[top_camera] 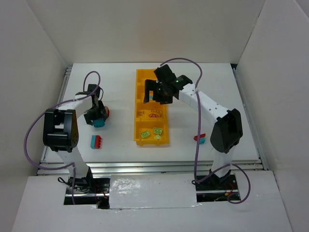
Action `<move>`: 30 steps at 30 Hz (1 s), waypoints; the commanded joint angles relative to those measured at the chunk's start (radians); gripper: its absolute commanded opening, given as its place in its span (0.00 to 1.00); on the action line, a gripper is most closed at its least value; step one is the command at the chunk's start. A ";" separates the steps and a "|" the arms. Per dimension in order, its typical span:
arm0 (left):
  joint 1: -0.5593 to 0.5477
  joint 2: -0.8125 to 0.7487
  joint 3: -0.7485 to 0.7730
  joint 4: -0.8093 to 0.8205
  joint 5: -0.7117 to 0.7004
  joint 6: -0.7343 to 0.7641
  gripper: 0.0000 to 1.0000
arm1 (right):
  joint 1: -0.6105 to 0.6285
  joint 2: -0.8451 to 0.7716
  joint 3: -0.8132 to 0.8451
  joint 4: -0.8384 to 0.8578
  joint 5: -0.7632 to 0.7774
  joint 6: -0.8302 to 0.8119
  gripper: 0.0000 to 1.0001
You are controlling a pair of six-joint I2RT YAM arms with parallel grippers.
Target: Sort the legos into containers by color
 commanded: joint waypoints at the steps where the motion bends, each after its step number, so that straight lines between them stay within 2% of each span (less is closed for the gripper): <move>1: 0.002 -0.037 0.030 -0.017 0.037 0.019 0.00 | -0.001 -0.010 0.024 -0.011 -0.001 -0.008 1.00; 7: -0.001 -0.163 0.167 -0.100 0.038 0.001 0.00 | -0.015 -0.038 0.023 -0.023 0.027 -0.003 1.00; 11: -0.009 -0.211 0.286 -0.057 0.174 0.011 0.00 | -0.052 -0.081 0.003 -0.022 0.010 0.027 1.00; 13: -0.018 -0.206 0.310 0.034 0.239 0.016 0.00 | -0.093 -0.102 -0.017 -0.014 -0.002 0.067 1.00; 15: -0.041 -0.174 0.349 0.110 0.349 0.022 0.00 | -0.133 -0.150 -0.067 -0.002 -0.015 0.090 1.00; 19: -0.107 -0.068 0.471 0.272 0.452 0.016 0.00 | -0.219 -0.257 -0.157 0.029 -0.005 0.132 1.00; 24: -0.164 0.169 0.727 0.311 0.570 -0.018 0.00 | -0.280 -0.342 -0.239 0.029 0.007 0.138 1.00; 27: -0.218 0.272 0.823 0.331 0.563 -0.019 0.01 | -0.300 -0.391 -0.278 0.031 0.010 0.135 1.00; 30: -0.268 0.346 0.884 0.308 0.503 -0.012 0.06 | -0.312 -0.409 -0.307 0.029 0.004 0.135 1.00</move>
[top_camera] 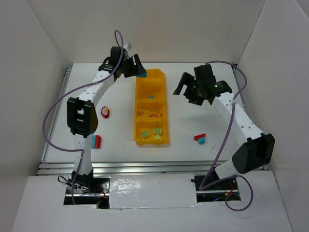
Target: Sort the legos into containers by color
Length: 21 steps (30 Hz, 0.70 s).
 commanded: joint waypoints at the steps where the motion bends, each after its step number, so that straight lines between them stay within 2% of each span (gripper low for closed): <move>1: -0.056 0.049 0.081 0.017 -0.009 -0.004 0.07 | -0.013 -0.049 -0.030 0.020 0.004 0.007 1.00; 6: -0.077 0.057 0.038 0.003 -0.041 0.007 0.12 | -0.027 -0.072 -0.062 0.029 0.004 0.001 1.00; 9: -0.088 0.043 0.012 -0.015 -0.061 0.019 0.36 | -0.030 -0.066 -0.065 0.035 -0.002 -0.002 1.00; 10: -0.093 0.030 0.002 -0.015 -0.067 0.030 0.51 | -0.030 -0.063 -0.065 0.036 -0.007 -0.002 1.00; 11: -0.097 0.020 -0.024 -0.014 -0.088 0.031 0.62 | -0.032 -0.061 -0.064 0.038 -0.013 -0.002 1.00; 13: -0.100 -0.004 -0.057 -0.012 -0.105 0.039 0.75 | -0.030 -0.053 -0.062 0.046 -0.019 -0.001 1.00; 17: -0.102 -0.029 -0.080 -0.023 -0.109 0.053 0.80 | -0.032 -0.043 -0.056 0.055 -0.030 -0.005 1.00; 20: -0.100 -0.053 -0.094 -0.021 -0.099 0.056 1.00 | -0.032 -0.035 -0.053 0.056 -0.036 -0.005 1.00; 21: -0.102 -0.066 -0.094 -0.021 -0.102 0.056 1.00 | -0.029 -0.033 -0.053 0.058 -0.037 -0.005 1.00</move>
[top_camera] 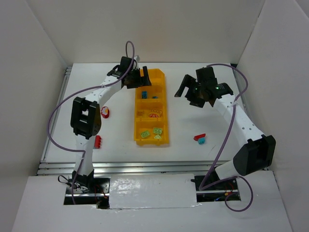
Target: Sort the legos into containers by color
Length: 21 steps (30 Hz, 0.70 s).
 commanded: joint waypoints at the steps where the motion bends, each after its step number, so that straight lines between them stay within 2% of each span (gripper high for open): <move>1: -0.004 -0.101 0.016 0.016 -0.003 0.025 1.00 | -0.005 -0.003 0.011 0.043 -0.017 -0.005 1.00; 5: -0.004 -0.131 0.069 -0.071 -0.093 0.050 0.99 | -0.005 0.002 0.012 0.046 -0.027 -0.008 1.00; 7: 0.001 -0.138 0.125 -0.151 -0.289 0.036 1.00 | -0.004 0.004 0.015 0.045 -0.030 -0.015 1.00; 8: 0.014 -0.141 0.143 -0.242 -0.367 0.004 1.00 | -0.005 0.005 0.017 0.043 -0.034 -0.019 1.00; 9: 0.024 -0.142 0.165 -0.286 -0.498 -0.013 1.00 | -0.005 0.005 0.018 0.042 -0.037 -0.022 1.00; 11: 0.071 -0.150 0.160 -0.378 -0.584 -0.059 0.99 | -0.007 0.008 0.017 0.040 -0.044 -0.026 1.00; 13: 0.108 -0.158 0.120 -0.418 -0.630 -0.084 0.99 | -0.005 0.011 0.012 0.043 -0.052 -0.025 1.00; 17: 0.189 -0.156 0.044 -0.491 -0.636 -0.124 1.00 | -0.004 0.016 0.006 0.051 -0.069 -0.025 1.00; 21: 0.196 -0.154 -0.033 -0.536 -0.639 -0.115 0.99 | -0.004 0.020 0.004 0.051 -0.076 -0.025 1.00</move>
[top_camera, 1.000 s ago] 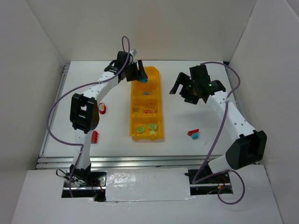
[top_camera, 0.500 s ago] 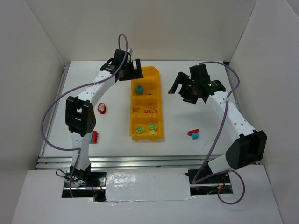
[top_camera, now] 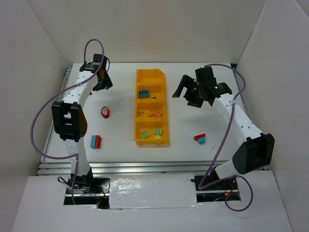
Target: Sort the legos into containers by color
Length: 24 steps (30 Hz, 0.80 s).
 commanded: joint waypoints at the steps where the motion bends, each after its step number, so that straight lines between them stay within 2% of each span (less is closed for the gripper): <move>1: -0.027 -0.016 -0.063 -0.078 -0.031 -0.014 0.99 | -0.004 0.007 0.004 0.037 -0.016 -0.017 1.00; 8: -0.012 -0.053 -0.288 0.006 0.037 0.046 1.00 | -0.001 -0.001 -0.026 0.054 -0.028 -0.008 1.00; 12: -0.004 -0.036 -0.341 0.065 0.086 0.071 0.98 | -0.004 0.007 -0.020 0.051 -0.039 -0.011 1.00; 18: 0.008 -0.010 -0.387 0.111 0.126 0.086 0.91 | -0.004 0.014 -0.005 0.046 -0.039 -0.016 1.00; 23: 0.022 0.039 -0.376 0.128 0.149 0.100 0.77 | -0.004 0.019 -0.003 0.045 -0.042 -0.017 1.00; 24: 0.024 0.047 -0.364 0.128 0.154 0.102 0.71 | -0.004 0.019 0.000 0.043 -0.041 -0.017 1.00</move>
